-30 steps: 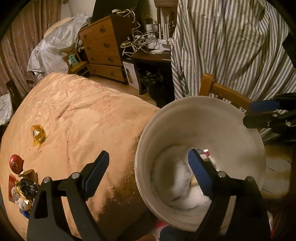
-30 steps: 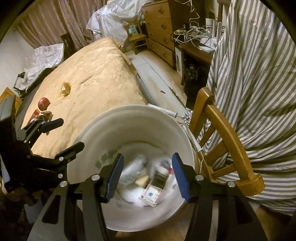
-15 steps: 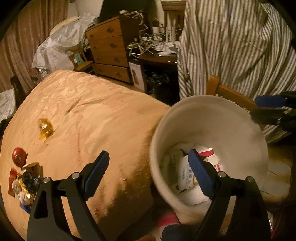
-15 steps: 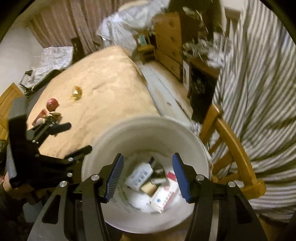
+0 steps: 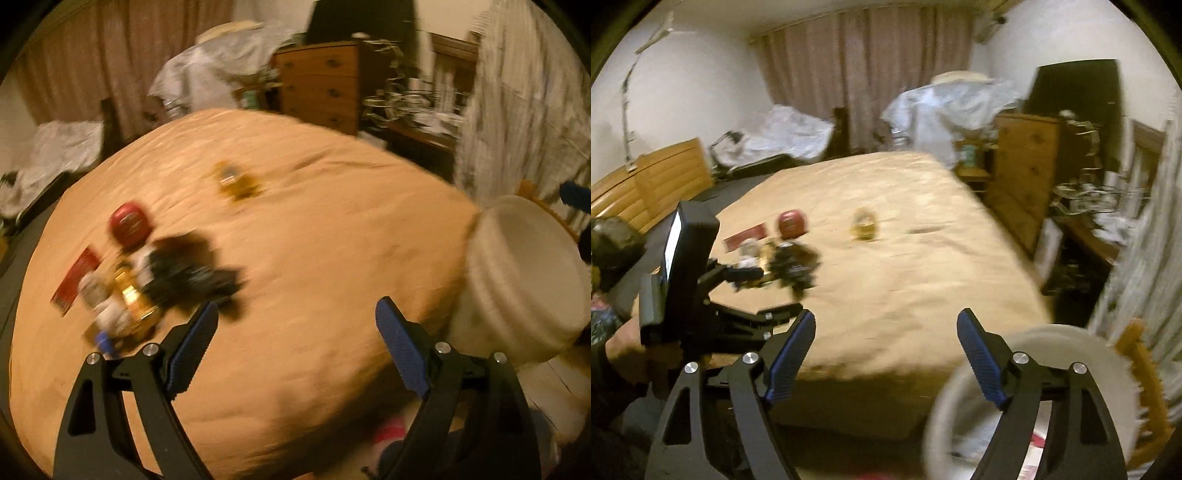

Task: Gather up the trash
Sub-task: 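Move both open tools back over the trash on the bed, then grasp the black plaid cloth with the right tool while the left tool grasps the blue bottle cap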

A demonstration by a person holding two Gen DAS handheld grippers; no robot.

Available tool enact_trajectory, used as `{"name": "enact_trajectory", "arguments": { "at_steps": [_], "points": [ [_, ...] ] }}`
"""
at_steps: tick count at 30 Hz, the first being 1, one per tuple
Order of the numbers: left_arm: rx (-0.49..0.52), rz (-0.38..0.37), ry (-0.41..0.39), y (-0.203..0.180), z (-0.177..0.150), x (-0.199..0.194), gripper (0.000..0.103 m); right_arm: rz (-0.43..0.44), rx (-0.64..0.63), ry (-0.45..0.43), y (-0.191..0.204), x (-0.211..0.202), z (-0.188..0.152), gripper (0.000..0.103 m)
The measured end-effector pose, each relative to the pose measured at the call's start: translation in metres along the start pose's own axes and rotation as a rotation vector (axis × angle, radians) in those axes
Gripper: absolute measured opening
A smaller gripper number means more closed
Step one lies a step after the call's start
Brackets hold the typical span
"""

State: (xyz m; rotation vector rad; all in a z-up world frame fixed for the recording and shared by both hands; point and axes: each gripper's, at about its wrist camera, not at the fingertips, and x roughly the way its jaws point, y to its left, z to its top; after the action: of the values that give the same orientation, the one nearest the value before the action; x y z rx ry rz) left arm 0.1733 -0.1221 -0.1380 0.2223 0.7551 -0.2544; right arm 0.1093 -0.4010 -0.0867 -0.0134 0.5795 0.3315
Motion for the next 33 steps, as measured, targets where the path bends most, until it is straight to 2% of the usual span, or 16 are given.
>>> {"name": "enact_trajectory", "arguments": {
  "at_steps": [7, 12, 14, 18, 20, 23, 28, 30, 31, 32, 33],
  "points": [
    [-0.139, 0.099, 0.063, 0.128, -0.027, 0.026, 0.084, 0.098, -0.03, 0.054, 0.063, 0.054, 0.0, 0.08],
    [-0.321, 0.151, 0.16, 0.216, -0.045, 0.064, 0.084, 0.122, -0.036, 0.083, 0.083, 0.076, -0.004, 0.08],
    [-0.37, 0.194, 0.179, 0.244, -0.059, 0.066, 0.084, 0.125, -0.042, 0.094, 0.084, 0.084, -0.005, 0.081],
    [-0.476, 0.272, 0.166, 0.289, -0.087, 0.049, 0.084, 0.144, -0.053, 0.121, 0.088, 0.104, -0.008, 0.081],
    [-0.497, 0.287, 0.156, 0.302, -0.101, 0.038, 0.084, 0.163, -0.057, 0.141, 0.098, 0.121, -0.009, 0.081],
    [-0.458, 0.261, 0.143, 0.3, -0.113, 0.027, 0.084, 0.193, -0.069, 0.161, 0.11, 0.14, -0.01, 0.081],
    [-0.312, 0.133, 0.108, 0.27, -0.113, 0.021, 0.084, 0.241, -0.124, 0.195, 0.136, 0.173, -0.009, 0.081],
    [-0.273, 0.103, 0.109, 0.264, -0.108, 0.027, 0.079, 0.246, -0.157, 0.206, 0.143, 0.185, -0.006, 0.081],
    [-0.266, 0.089, 0.119, 0.263, -0.105, 0.033, 0.07, 0.248, -0.174, 0.213, 0.147, 0.193, -0.002, 0.08],
    [-0.265, 0.076, 0.129, 0.262, -0.102, 0.04, 0.065, 0.245, -0.192, 0.219, 0.149, 0.2, 0.002, 0.077],
    [-0.266, 0.078, 0.132, 0.261, -0.1, 0.046, 0.065, 0.236, -0.219, 0.223, 0.152, 0.211, 0.008, 0.074]
  ]
}}
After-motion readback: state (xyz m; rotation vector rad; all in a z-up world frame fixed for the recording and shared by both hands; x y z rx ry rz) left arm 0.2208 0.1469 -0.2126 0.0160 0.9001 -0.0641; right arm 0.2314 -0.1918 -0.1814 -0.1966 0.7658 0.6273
